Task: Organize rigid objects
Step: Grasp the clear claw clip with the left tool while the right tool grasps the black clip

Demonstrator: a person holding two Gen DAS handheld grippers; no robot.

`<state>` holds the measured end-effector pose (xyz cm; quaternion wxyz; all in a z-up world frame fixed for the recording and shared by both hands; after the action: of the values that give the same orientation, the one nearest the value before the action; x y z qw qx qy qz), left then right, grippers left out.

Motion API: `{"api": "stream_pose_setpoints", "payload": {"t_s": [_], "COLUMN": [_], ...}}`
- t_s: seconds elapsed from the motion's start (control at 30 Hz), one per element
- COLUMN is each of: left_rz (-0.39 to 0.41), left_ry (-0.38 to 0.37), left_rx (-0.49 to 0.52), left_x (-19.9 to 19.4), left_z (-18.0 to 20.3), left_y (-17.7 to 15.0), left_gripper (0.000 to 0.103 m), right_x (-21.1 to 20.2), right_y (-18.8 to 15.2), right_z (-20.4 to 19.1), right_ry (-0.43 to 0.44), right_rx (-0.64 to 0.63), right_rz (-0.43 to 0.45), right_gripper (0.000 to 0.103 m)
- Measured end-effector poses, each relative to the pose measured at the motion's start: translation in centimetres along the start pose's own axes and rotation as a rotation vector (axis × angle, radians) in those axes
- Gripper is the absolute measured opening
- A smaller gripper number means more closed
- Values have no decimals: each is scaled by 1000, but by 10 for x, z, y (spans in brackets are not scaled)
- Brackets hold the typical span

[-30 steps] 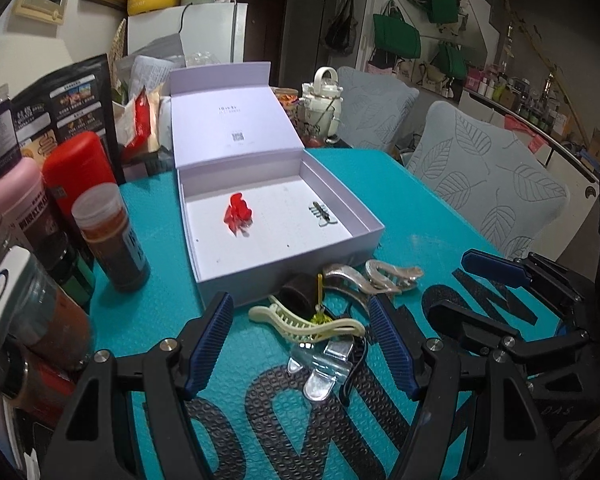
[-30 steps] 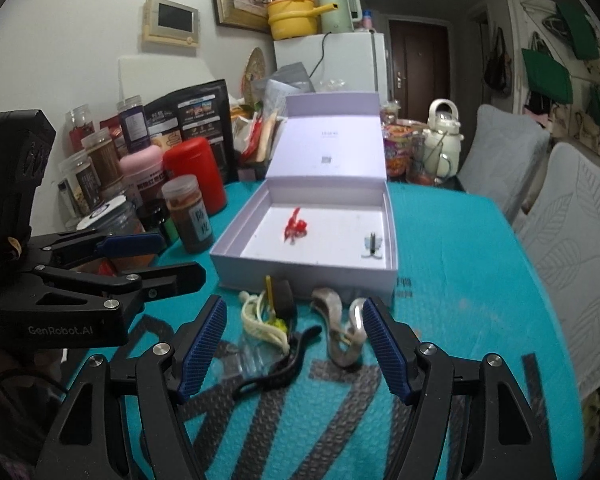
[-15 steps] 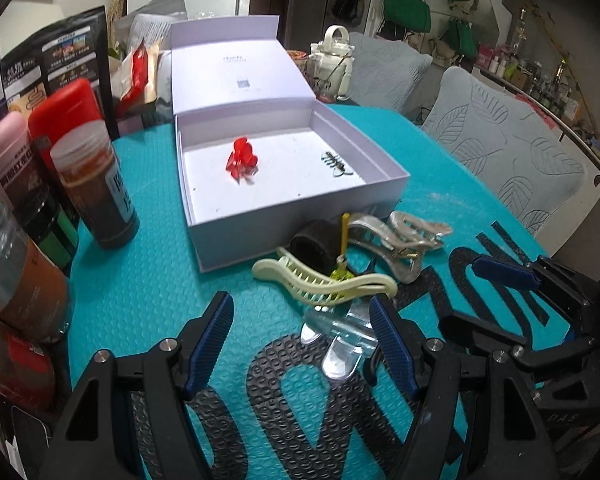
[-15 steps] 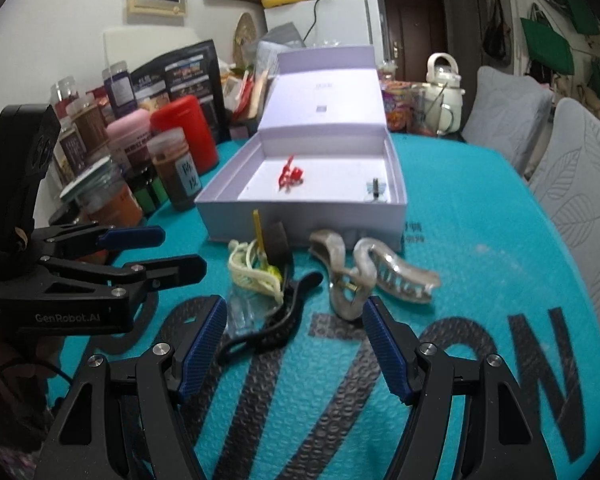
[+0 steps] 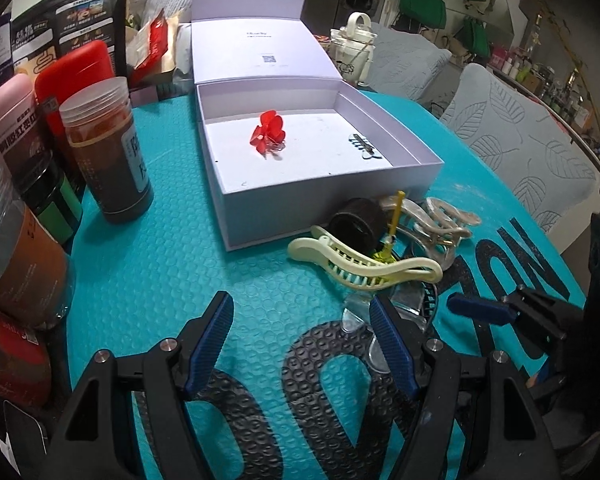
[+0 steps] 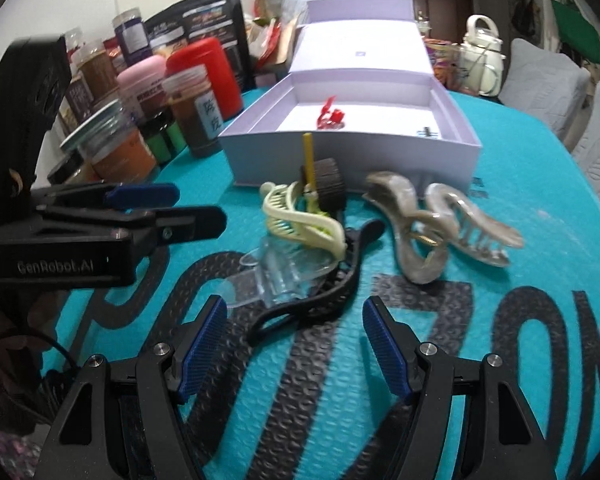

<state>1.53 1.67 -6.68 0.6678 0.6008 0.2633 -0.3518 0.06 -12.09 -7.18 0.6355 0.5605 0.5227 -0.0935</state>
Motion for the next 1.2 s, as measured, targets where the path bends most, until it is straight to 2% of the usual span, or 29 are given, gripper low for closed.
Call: {"api": "stream_pose_setpoints", "payload": {"t_s": [0.27,0.43,0.6,0.87,0.97,1.2], "left_rz": [-18,-28,-69,-137,-128,-99], "left_ry": [-63,-105,-177,-236,-242,-203], "left_rx": [-3,54,99,87,115,224], "left_x": [8,14,26,46,48,51], "left_z": [4,21,38,40,43,55], "left_y": [4,5,2,-2,-1,-3], "left_gripper": [70,70,70,70,70,70], "right_x": [12,3,-6,-10,-10,-6], "right_y": [-1,-5,-10,-11,-11,-7], "right_z": [7,24,41,58,57,57], "right_ry": [-39,-76,-123,-134,-122,-98], "right_rx": [-7,18,42,67,63,64], "right_rz": [-47,-48,-46,-40,-38,-34], "right_gripper": [70,67,66,60,58,56]}}
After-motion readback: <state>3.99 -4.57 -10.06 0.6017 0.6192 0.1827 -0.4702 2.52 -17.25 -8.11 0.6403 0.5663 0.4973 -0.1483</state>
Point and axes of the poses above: each gripper's, at about its wrist camera, not at the fingertips, and x roughly the way its jaws point, z to its right, y to its top, the point moved 2 cm from there along x, roughly the way its jaws point, and after that the axes turned 2 degrees about x, right-handed, at the moved point
